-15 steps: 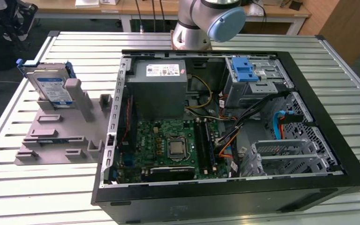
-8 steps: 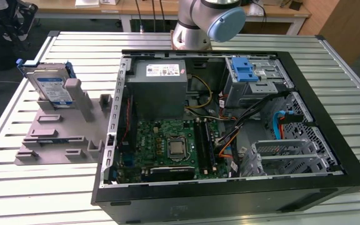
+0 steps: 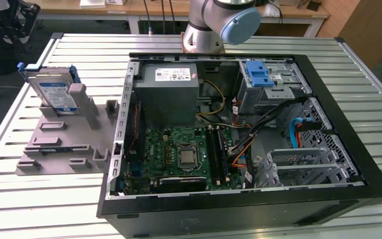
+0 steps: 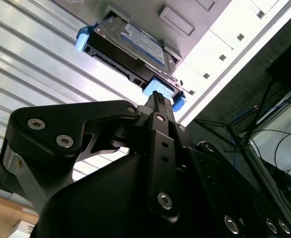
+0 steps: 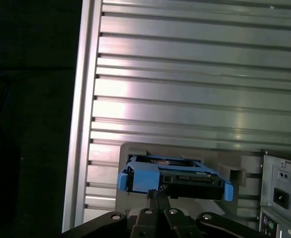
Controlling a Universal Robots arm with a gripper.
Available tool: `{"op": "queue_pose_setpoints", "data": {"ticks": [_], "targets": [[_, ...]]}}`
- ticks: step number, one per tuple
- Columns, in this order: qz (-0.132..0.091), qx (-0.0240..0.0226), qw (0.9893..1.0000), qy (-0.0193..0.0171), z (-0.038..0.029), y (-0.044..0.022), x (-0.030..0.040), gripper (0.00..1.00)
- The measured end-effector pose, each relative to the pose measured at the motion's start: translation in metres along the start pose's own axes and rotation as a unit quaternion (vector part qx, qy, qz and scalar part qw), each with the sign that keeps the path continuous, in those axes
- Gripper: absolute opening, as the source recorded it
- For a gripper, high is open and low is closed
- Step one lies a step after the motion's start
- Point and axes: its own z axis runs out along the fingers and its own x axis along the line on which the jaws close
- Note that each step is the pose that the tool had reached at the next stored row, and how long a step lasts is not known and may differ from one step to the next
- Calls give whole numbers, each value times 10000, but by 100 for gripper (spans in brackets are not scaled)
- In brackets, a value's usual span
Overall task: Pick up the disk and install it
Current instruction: 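Pick up the disk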
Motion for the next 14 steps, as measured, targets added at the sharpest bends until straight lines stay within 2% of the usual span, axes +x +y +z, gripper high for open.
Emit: {"op": "queue_pose_setpoints", "data": {"ticks": [9,14], "targets": [[-98,0,10000,4,3,0,0,11],[-230,1,9997,10,5,0,0,11]]}}
